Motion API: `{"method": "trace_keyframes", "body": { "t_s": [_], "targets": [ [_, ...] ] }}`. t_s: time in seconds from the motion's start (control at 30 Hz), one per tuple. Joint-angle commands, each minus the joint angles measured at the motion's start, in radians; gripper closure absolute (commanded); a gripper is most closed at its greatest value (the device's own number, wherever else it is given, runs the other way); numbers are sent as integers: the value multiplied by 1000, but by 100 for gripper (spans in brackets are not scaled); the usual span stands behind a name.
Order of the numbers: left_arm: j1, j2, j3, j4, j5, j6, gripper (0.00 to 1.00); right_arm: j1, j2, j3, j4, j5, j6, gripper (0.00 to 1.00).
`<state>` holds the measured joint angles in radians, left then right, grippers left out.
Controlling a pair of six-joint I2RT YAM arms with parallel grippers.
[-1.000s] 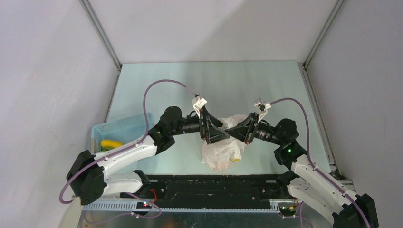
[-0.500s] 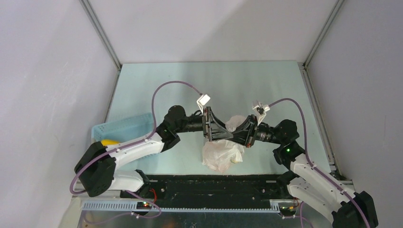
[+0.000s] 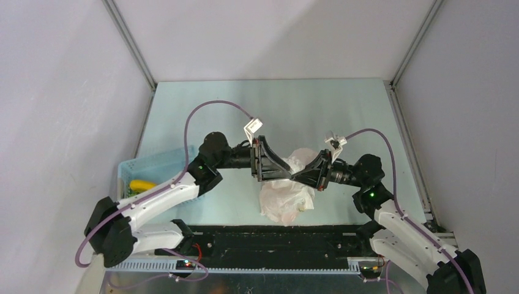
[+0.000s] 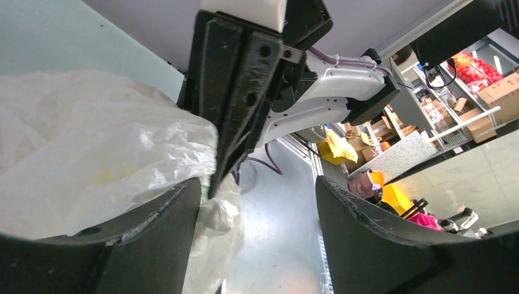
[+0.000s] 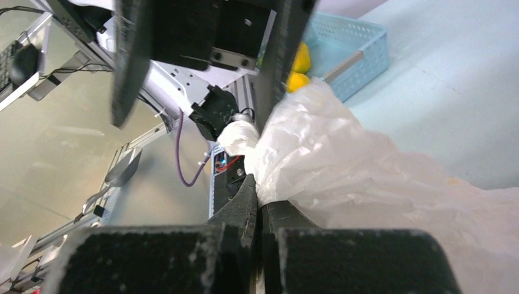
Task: Place the fake fruits into the plastic bag and tie a complex knot
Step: Tie the plastic bag at the center of the board.
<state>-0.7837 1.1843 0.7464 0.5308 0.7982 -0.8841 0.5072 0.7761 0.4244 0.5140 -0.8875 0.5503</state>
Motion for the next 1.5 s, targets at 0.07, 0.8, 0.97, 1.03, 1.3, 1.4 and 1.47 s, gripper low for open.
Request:
{"method": "trace_keyframes", "body": {
  "t_s": [0.07,0.8,0.97,1.03,1.3,1.4,1.47],
  "targets": [
    [21,-84,60,-177,33,84,29,-31,-7,-27,-13,26,-30,100],
    [39,-59,180,-509,-142,260,25,-42,-4,-27,34,1,3,100],
    [39,-50,176,-520,-141,248,25,-41,-1,-27,33,-1,1,100],
    [38,-48,180,-563,-161,264,24,-41,1,-26,38,-2,4,100],
    [39,-12,188,-617,-199,275,23,-41,7,-27,64,-16,17,100],
    [39,-5,188,-574,-187,255,21,-41,10,-27,68,-23,20,100],
    [39,3,185,-528,-173,232,21,-41,13,-27,72,-30,24,100]
  ]
}}
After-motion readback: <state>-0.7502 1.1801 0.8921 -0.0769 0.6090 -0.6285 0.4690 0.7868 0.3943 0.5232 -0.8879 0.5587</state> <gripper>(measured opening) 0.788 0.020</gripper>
